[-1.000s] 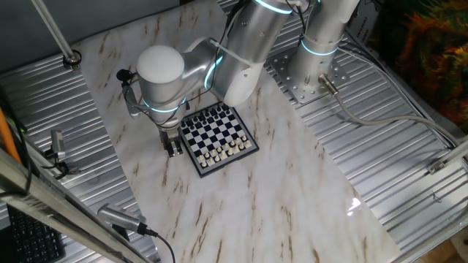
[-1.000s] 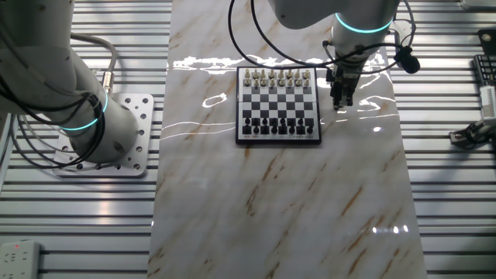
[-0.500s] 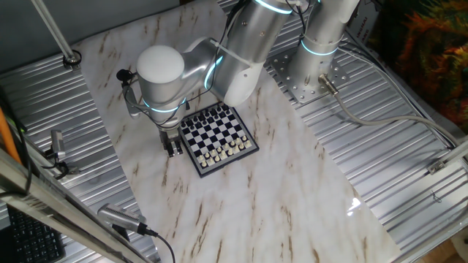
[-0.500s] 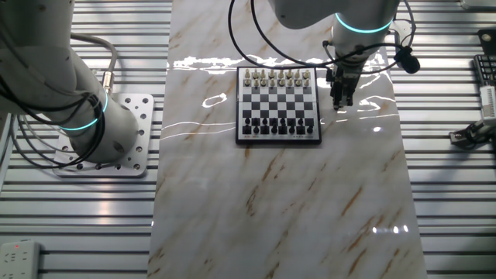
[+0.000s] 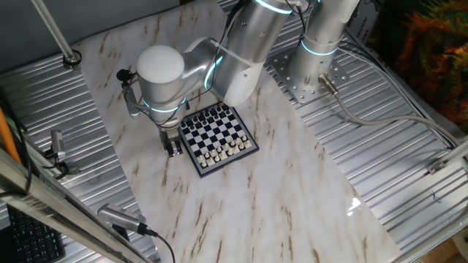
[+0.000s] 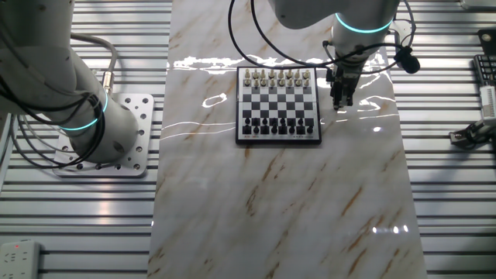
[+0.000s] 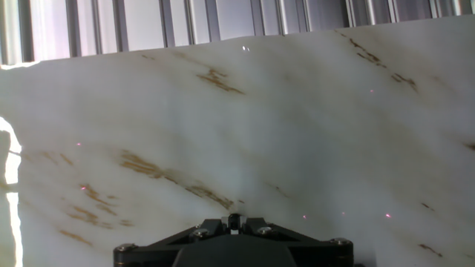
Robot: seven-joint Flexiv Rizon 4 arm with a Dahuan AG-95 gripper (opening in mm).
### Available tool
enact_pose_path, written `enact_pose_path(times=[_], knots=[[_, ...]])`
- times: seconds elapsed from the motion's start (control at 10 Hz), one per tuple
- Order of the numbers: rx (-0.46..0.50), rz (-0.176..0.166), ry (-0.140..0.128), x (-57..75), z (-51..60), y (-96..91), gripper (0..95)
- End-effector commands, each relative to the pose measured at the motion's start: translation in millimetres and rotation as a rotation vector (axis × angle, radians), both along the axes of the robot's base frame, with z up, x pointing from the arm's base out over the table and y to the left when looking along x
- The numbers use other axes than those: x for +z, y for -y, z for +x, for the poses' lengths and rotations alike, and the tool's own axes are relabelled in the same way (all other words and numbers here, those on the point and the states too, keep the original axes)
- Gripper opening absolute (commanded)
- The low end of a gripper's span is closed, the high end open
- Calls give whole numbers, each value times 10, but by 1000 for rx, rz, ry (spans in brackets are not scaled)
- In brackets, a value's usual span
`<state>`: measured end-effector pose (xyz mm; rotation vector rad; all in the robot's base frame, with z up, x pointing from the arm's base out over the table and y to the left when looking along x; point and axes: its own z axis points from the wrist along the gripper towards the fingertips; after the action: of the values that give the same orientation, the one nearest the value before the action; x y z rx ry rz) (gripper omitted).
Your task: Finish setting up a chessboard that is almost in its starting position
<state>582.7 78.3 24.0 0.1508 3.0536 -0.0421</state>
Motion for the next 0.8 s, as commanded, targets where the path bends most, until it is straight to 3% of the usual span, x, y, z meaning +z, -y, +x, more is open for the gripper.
enact_pose_path(times=[0.1,0.8], knots=[[0,-1,1,0,-2,0,0],[-1,0,0,40,3,2,0]])
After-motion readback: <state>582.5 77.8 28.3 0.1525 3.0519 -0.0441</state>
